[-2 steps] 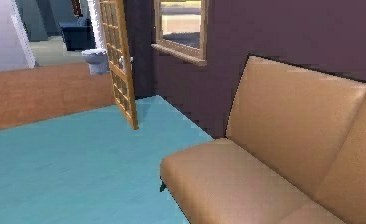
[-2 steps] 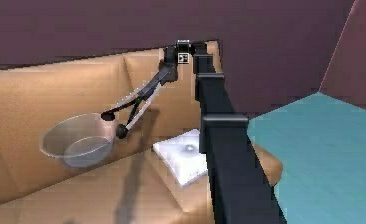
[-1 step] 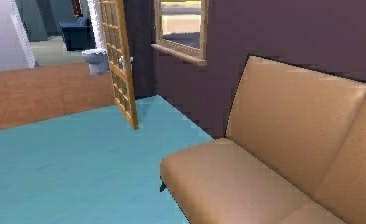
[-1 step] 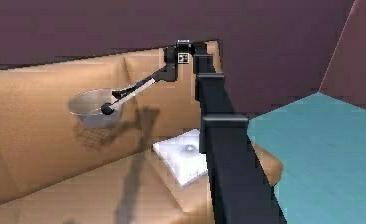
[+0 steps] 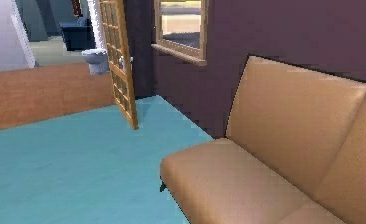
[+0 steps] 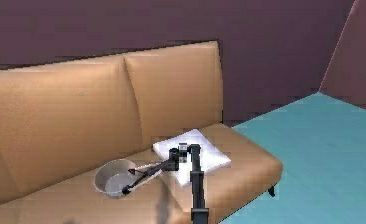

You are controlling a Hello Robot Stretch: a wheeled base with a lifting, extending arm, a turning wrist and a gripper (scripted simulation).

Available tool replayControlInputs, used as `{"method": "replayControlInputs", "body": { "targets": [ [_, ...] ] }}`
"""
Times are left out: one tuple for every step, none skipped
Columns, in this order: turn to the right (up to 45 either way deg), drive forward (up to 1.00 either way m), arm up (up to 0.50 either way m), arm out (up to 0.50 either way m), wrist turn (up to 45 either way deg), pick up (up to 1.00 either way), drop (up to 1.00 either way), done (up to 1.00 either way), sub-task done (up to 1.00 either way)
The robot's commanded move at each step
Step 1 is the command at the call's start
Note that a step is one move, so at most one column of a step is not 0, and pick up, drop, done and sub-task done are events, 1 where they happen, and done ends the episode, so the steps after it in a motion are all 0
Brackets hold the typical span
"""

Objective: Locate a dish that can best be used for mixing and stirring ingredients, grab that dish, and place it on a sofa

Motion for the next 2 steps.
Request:
{"method": "replayControlInputs", "body": {
  "targets": [
    [0.0,0.0,-0.32,0.0,0.0,0.0,0.0,0.0,0.0],
    [0.0,0.0,0.0,0.0,0.0,0.0,1.0,0.0,0.0]
  ]
}}
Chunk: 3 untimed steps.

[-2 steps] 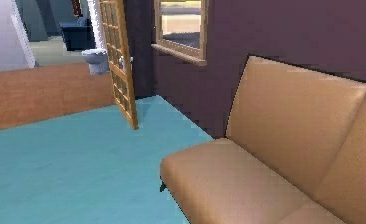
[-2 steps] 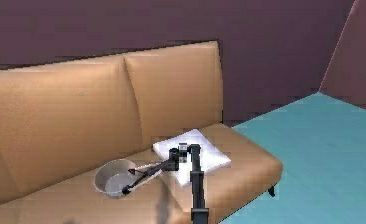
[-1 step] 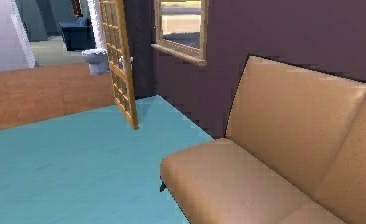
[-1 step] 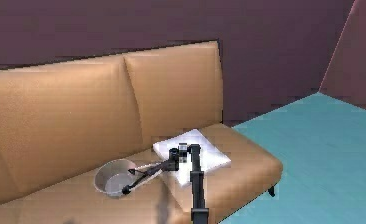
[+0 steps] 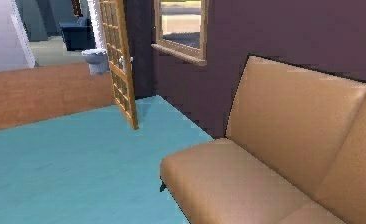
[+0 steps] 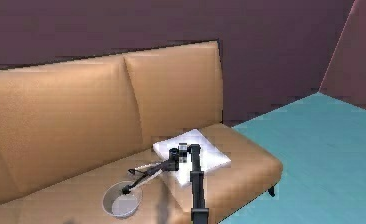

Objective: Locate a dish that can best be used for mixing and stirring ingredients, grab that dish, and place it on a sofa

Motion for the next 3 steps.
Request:
{"method": "replayControlInputs", "body": {
  "targets": [
    [0.0,0.0,0.1,0.0,0.0,0.0,0.0,0.0,0.0],
    [0.0,0.0,0.0,-0.08,0.0,0.0,0.0,0.0,0.0],
    [0.0,0.0,0.0,0.0,0.0,0.0,0.0,1.0,0.0]
  ]
}}
